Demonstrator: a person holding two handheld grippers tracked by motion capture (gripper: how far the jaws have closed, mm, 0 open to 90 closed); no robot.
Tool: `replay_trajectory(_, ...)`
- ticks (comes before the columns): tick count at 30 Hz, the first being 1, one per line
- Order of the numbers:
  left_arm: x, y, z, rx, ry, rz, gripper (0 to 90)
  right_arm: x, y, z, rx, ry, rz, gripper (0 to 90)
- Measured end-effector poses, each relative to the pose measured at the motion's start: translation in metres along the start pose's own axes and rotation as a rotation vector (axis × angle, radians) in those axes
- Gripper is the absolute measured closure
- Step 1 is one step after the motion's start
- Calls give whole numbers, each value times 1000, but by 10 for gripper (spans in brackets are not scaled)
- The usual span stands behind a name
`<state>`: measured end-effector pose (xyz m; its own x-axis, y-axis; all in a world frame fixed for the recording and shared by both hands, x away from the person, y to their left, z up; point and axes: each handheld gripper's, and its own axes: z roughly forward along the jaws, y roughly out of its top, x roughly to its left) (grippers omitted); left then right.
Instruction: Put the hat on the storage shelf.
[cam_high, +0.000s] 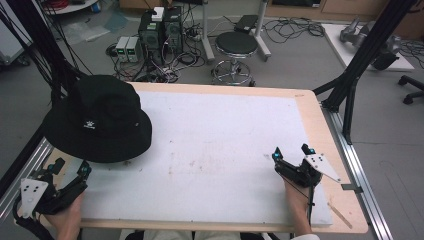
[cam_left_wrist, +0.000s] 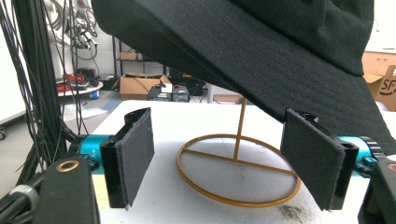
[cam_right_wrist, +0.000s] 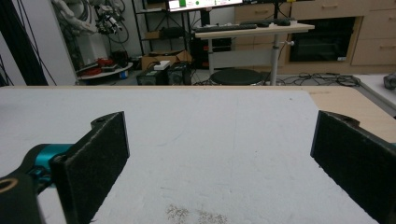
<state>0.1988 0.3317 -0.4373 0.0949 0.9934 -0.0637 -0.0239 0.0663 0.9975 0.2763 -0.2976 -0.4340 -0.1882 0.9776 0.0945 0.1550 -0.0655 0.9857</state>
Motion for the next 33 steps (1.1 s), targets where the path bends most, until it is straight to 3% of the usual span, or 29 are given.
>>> replay_trajectory(33, -1, 0, 0, 0, 4, -15, 272, 0, -1, 0, 5, 0, -4, 34)
